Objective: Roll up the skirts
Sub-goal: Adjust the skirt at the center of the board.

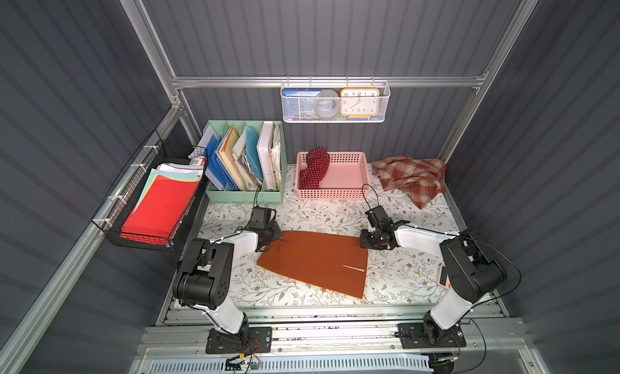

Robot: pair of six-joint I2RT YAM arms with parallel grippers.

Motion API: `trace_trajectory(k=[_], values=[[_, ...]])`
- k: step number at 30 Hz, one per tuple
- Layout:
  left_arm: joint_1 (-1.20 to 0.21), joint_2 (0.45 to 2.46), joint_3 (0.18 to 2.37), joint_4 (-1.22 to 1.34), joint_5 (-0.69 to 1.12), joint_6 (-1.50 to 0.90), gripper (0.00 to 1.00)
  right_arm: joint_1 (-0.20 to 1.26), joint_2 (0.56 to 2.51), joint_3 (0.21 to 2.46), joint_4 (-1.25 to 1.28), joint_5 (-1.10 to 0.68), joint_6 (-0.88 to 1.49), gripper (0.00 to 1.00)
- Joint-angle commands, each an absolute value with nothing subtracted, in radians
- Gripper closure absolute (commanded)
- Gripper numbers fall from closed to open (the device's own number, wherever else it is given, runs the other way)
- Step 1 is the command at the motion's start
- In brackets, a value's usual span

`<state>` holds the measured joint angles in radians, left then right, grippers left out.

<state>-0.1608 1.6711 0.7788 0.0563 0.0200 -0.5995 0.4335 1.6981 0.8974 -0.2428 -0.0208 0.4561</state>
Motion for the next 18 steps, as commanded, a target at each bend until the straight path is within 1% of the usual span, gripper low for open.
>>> trace_trajectory(k=[1,4,7,12,18], values=[[-0.161,1.727,0.768,0.049,0.047,-0.586,1.00,0.429,1.717,0.932,-0.298,0.092,0.463,0.99],[-0.195,1.767,0.797,0.088,0.076,-0.606,1.00,0.410,1.738,0.968,-0.324,0.173,0.457,1.00],[-0.248,1.820,0.849,0.134,0.093,-0.643,1.00,0.355,1.776,1.021,-0.327,0.195,0.441,1.00],[-0.294,1.904,0.984,0.189,0.130,-0.699,1.00,0.272,1.841,1.153,-0.328,0.192,0.389,1.00],[-0.305,1.946,1.104,0.216,0.156,-0.723,1.00,0.236,1.862,1.302,-0.368,0.158,0.360,1.00]])
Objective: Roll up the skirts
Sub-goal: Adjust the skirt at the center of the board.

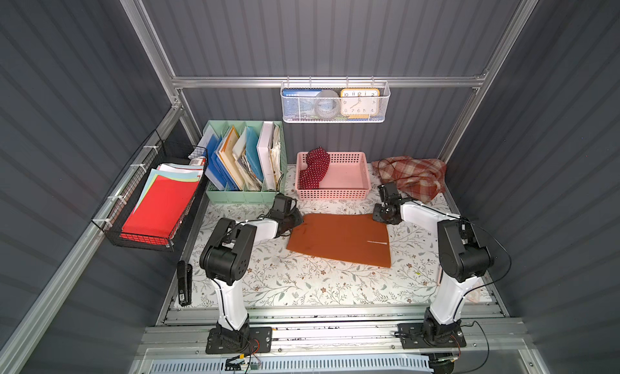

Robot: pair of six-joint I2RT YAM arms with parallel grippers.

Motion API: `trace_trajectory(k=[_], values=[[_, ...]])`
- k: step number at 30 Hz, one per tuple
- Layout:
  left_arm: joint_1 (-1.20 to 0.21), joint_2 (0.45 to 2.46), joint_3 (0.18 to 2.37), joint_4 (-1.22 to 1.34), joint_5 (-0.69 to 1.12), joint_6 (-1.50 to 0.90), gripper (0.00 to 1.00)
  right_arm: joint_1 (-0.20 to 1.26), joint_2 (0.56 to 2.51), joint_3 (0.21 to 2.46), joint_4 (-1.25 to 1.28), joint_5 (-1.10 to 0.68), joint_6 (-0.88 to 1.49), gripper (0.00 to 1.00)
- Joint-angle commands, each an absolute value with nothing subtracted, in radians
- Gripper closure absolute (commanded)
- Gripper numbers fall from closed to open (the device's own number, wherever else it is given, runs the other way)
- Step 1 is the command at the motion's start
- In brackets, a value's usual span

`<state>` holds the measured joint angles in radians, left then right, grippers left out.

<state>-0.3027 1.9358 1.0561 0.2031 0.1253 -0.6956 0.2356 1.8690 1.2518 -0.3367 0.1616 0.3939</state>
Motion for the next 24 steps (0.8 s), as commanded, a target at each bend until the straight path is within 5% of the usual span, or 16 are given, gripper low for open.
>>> trace_trajectory(k=[1,5,15,16,18,22,24], values=[[-0.305,1.949,1.115,0.210,0.159,-0.725,1.00,0.235,1.864,1.314,-0.380,0.150,0.354,0.97],[-0.306,1.955,1.106,0.215,0.182,-0.726,1.00,0.235,1.869,1.303,-0.384,0.154,0.351,0.74],[-0.304,1.943,1.065,0.198,0.182,-0.707,1.00,0.215,1.911,1.303,-0.372,0.247,0.364,0.59],[-0.304,1.945,1.069,0.185,0.175,-0.703,0.97,0.215,1.911,1.311,-0.384,0.256,0.364,0.58],[-0.301,1.945,1.076,0.160,0.149,-0.700,0.68,0.214,1.911,1.331,-0.420,0.265,0.370,0.58],[-0.282,1.927,1.069,0.164,0.148,-0.704,0.59,0.216,1.862,1.308,-0.445,0.241,0.401,0.58],[-0.270,1.902,1.060,0.168,0.149,-0.701,0.46,0.235,1.805,1.253,-0.402,0.144,0.426,0.61]])
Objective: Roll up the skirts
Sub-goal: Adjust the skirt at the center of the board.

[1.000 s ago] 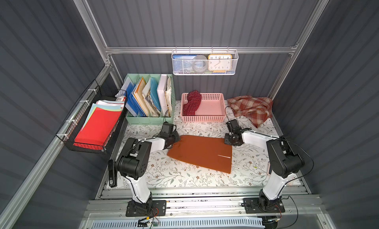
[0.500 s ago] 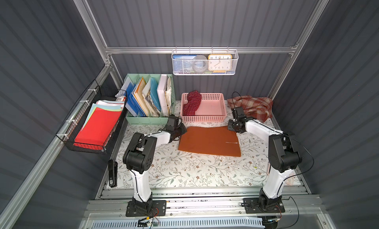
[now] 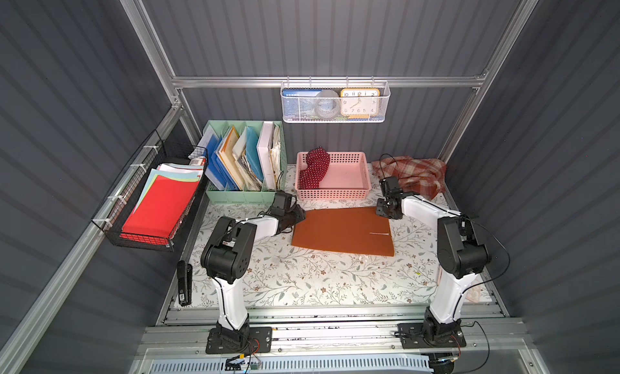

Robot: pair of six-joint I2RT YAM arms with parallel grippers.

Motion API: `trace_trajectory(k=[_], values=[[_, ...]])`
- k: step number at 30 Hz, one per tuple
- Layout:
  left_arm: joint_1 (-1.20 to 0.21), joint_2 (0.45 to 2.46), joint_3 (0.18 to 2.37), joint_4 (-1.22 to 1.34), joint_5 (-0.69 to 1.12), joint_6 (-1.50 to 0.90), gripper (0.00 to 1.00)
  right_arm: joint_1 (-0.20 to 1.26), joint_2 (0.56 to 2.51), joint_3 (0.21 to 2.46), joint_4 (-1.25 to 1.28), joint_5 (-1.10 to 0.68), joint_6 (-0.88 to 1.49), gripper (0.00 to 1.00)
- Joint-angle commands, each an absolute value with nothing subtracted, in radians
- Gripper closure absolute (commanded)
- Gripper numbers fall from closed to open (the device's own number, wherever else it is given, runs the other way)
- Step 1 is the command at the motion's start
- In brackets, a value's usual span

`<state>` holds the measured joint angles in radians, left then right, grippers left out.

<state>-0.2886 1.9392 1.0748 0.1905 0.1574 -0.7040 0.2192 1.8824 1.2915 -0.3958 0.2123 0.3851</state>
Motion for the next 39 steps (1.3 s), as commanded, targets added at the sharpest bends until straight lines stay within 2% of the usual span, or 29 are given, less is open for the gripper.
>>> trace_trajectory(k=[1,3,6,8,11,16,20,26,30,34,39], values=[[-0.265,1.884,1.051,0.169,0.147,-0.703,0.42,0.256,1.785,1.230,-0.385,0.105,0.442,0.63],[-0.248,1.835,1.019,0.169,0.132,-0.705,0.36,0.344,1.761,1.203,-0.346,0.039,0.460,0.77],[-0.185,1.749,0.933,0.194,0.157,-0.757,0.35,0.502,1.802,1.249,-0.351,0.001,0.474,0.95],[-0.121,1.700,0.851,0.242,0.215,-0.814,0.37,0.576,1.868,1.307,-0.344,-0.056,0.490,1.00],[-0.068,1.631,0.768,0.241,0.254,-0.829,0.42,0.665,1.995,1.447,-0.366,-0.074,0.498,1.00],[-0.064,1.489,0.705,0.130,0.200,-0.778,0.42,0.747,2.207,1.663,-0.422,-0.157,0.516,1.00],[-0.062,1.383,0.683,0.046,0.174,-0.748,0.39,0.762,2.268,1.658,-0.415,-0.270,0.549,1.00],[-0.063,1.317,0.647,0.030,0.204,-0.729,0.38,0.770,2.175,1.374,-0.328,-0.471,0.563,1.00],[-0.063,1.351,0.636,0.076,0.236,-0.693,0.39,0.777,2.022,1.098,-0.229,-0.556,0.597,1.00],[-0.086,1.414,0.633,0.139,0.310,-0.712,0.42,0.779,1.851,0.882,-0.220,-0.536,0.613,1.00],[-0.219,1.489,0.660,0.137,0.327,-0.703,0.47,0.779,1.643,0.751,-0.334,-0.444,0.605,1.00]])
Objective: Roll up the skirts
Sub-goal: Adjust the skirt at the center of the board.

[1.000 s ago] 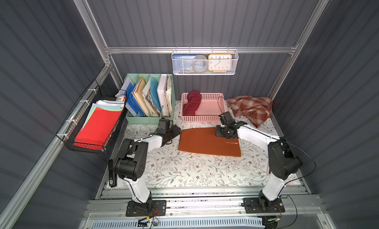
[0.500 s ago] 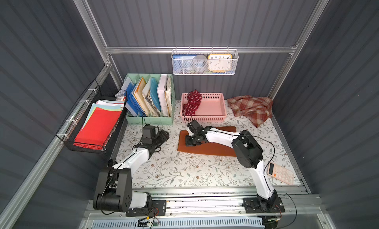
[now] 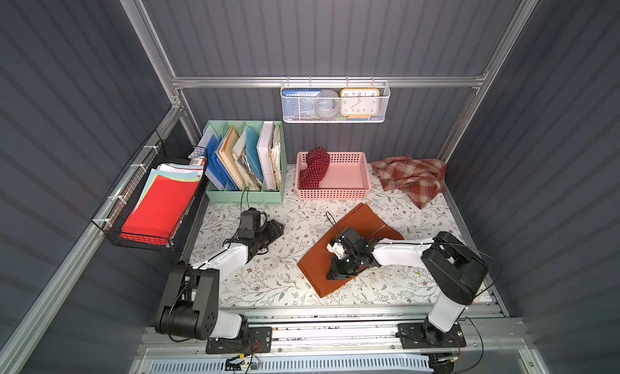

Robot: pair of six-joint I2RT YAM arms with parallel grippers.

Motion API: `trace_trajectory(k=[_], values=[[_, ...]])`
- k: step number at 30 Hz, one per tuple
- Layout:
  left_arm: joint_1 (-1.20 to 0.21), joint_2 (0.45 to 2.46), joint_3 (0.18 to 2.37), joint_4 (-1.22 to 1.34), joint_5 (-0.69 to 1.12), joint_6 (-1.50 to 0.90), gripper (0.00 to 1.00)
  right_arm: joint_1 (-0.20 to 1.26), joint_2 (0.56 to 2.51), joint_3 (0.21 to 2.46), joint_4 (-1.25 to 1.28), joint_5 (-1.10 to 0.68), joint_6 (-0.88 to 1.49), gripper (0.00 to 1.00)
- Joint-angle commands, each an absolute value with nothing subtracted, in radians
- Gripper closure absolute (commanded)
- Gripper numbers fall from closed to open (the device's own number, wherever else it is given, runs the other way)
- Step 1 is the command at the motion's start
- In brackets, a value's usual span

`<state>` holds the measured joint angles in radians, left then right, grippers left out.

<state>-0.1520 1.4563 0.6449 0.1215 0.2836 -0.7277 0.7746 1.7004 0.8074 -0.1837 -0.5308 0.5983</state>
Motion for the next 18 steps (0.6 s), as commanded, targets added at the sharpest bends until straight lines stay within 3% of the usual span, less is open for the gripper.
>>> trace_trajectory(k=[1,7,12,18], values=[[-0.250,1.501,0.663,0.139,0.335,-0.704,0.49,0.778,1.605,0.746,-0.372,-0.416,0.598,1.00],[-0.394,1.515,0.626,0.150,0.399,-0.714,0.72,0.745,1.384,0.779,-0.679,-0.032,0.555,1.00],[-0.452,1.494,0.589,0.082,0.479,-0.670,0.55,0.611,1.296,0.788,-0.741,0.074,0.553,0.90],[-0.499,1.408,0.514,0.001,0.373,-0.697,0.42,0.513,1.332,0.740,-0.659,0.123,0.593,0.75]])
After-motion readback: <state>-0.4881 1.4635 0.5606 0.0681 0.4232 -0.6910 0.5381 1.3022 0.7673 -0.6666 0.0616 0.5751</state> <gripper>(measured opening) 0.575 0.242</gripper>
